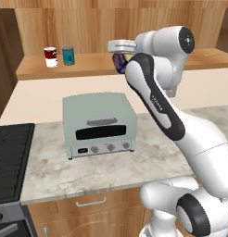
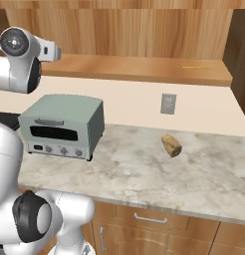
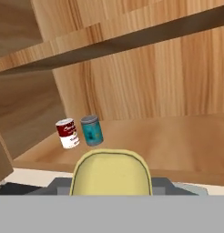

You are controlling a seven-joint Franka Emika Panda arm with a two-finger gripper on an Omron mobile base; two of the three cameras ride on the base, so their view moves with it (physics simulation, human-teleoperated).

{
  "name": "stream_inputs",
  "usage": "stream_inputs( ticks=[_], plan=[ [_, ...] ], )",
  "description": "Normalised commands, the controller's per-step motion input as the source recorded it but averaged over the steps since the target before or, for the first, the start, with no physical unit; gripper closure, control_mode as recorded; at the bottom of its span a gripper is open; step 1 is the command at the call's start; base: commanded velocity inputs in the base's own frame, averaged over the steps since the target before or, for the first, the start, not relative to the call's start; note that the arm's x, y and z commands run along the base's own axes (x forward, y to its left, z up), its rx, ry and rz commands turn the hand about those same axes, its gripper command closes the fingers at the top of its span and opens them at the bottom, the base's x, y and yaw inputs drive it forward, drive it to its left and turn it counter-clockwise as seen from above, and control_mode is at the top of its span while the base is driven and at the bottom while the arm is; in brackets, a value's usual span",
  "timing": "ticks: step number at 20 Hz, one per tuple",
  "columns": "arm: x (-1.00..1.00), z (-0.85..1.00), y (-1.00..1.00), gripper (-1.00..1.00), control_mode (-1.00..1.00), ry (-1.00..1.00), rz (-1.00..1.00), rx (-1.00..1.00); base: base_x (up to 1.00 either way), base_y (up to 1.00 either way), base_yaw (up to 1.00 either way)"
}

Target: Pick the cans from the counter and place them in their designated side in the cabinet.

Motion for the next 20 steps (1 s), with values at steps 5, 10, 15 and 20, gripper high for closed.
stream_inputs(
  ticks=[5,10,15,20],
  plan=[
    [0.26,-0.01,0.05,1.00,-1.00,0.01,0.00,0.00,0.00,0.00,0.00],
    [0.26,-0.01,0.02,1.00,-1.00,0.00,0.00,0.00,0.00,0.00,0.00],
    [0.26,-0.03,0.07,1.00,-1.00,0.00,0.00,0.00,0.00,0.00,0.00],
    [0.27,-0.06,0.09,1.00,-1.00,0.00,0.00,0.00,0.00,0.00,0.00]
  ],
)
